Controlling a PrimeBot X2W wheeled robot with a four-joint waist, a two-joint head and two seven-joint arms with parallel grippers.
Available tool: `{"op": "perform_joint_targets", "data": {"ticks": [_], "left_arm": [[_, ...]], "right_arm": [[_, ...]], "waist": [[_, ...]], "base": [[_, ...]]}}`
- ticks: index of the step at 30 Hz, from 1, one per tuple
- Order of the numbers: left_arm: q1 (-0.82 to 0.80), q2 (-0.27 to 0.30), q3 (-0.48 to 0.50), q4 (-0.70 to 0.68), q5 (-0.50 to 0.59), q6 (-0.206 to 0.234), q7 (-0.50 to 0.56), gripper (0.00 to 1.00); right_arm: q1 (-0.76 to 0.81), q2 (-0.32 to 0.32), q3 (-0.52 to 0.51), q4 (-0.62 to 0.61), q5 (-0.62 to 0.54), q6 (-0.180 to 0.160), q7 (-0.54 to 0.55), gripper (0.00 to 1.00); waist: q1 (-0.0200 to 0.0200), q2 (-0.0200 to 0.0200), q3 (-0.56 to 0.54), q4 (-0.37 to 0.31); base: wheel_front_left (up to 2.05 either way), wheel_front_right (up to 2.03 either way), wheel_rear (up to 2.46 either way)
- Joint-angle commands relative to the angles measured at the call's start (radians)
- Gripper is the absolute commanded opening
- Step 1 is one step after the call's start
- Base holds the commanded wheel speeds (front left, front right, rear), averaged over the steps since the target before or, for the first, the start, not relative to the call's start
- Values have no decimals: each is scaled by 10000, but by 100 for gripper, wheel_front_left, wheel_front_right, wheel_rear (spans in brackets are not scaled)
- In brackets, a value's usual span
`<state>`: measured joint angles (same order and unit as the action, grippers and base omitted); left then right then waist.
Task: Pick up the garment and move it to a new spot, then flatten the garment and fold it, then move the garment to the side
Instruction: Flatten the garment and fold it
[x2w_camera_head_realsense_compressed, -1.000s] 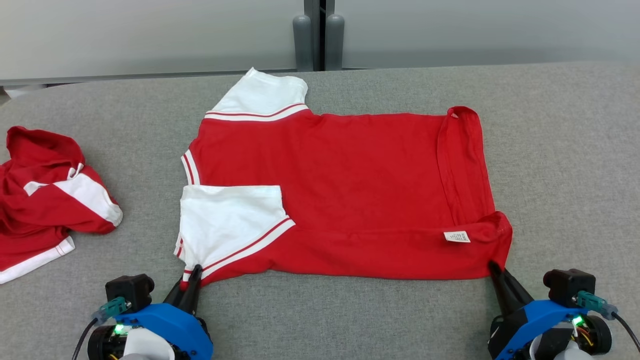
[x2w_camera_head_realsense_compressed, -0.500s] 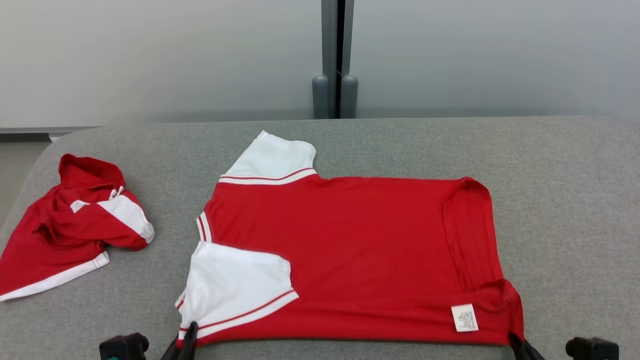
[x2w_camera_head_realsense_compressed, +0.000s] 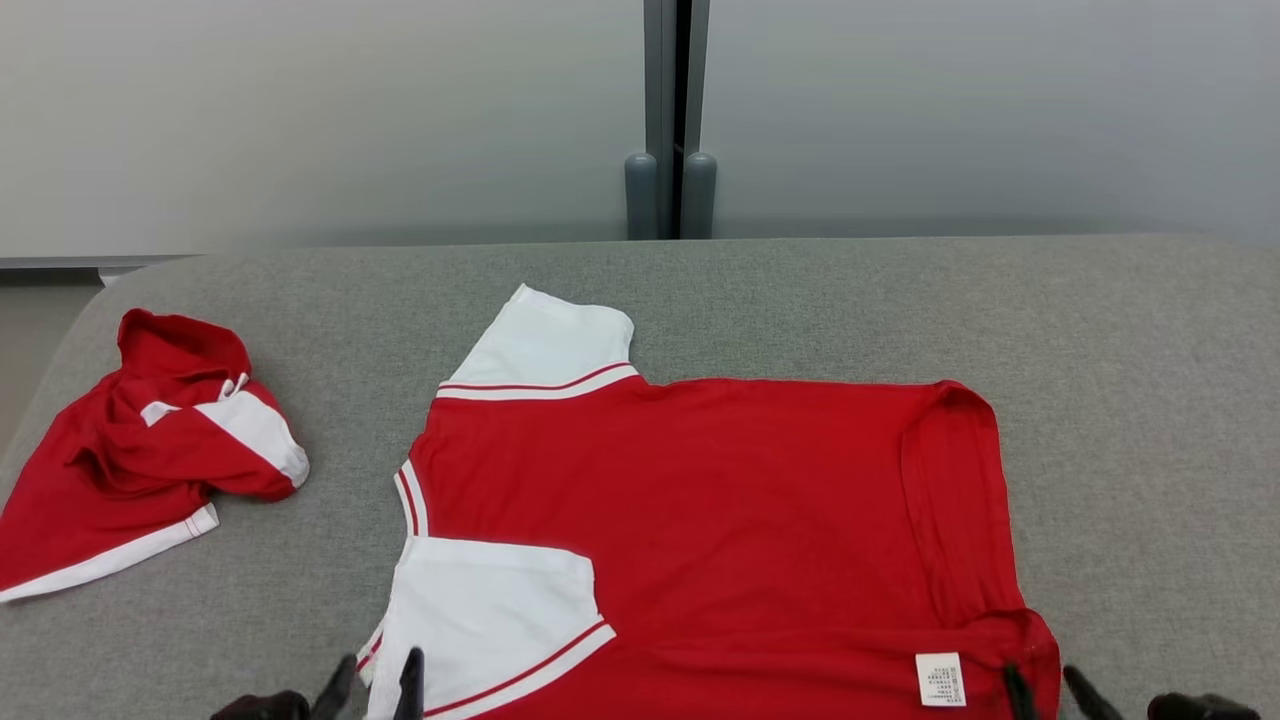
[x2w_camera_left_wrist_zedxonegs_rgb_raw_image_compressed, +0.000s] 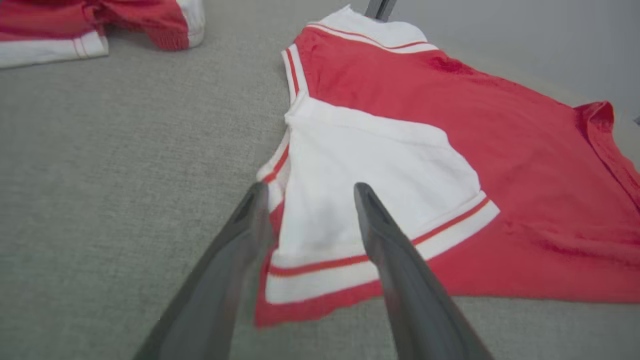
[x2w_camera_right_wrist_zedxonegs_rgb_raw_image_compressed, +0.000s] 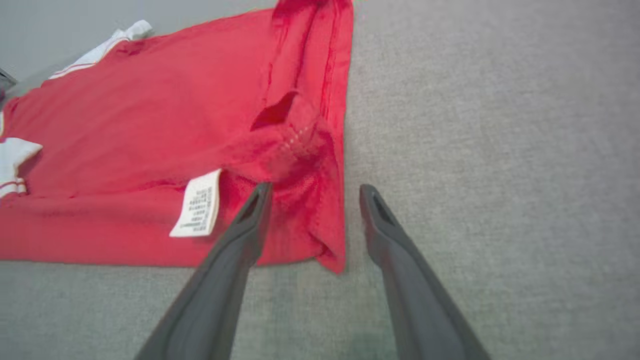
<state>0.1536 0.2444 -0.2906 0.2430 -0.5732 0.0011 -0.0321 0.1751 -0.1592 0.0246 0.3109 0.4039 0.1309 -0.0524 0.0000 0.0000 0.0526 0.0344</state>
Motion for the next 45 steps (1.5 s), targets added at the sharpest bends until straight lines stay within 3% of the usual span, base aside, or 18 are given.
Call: {"op": "perform_joint_targets", "data": {"ticks": [1, 7, 14, 25, 34, 45], "left_arm": [[-270, 67, 60, -116, 236, 119, -322, 100], [-785, 270, 119, -676, 1267, 689, -1566, 100], [-1210, 532, 220, -1655, 1883, 1106, -1869, 100], [-1405, 643, 164, -2141, 1902, 1267, -1545, 100], [-3925, 481, -323, -1302, 1632, 321, -576, 100], [-8392, -4, -586, 2099, 1147, -815, 579, 100]], "right_arm": [[-238, -55, -33, -222, -134, -3, -229, 100], [-624, 88, -258, -1992, -1032, -3, -625, 100], [-772, 441, -575, -4191, -1730, -3, -16, 100], [-666, 632, -799, -4864, -1852, -1, 394, 100], [-1181, 759, -809, -5031, -1875, -1, 343, 100], [-2133, 915, -586, -4844, -1926, -1, 99, 100]], "waist": [[0, 0, 19, -2], [0, 0, 60, -155], [0, 0, 88, -218], [0, 0, 325, -184], [0, 0, 1449, -326], [0, 0, 3225, -901]], "base": [[0, 0, 0], [0, 0, 0], [0, 0, 0], [0, 0, 0], [0, 0, 0], [0, 0, 0]]}}
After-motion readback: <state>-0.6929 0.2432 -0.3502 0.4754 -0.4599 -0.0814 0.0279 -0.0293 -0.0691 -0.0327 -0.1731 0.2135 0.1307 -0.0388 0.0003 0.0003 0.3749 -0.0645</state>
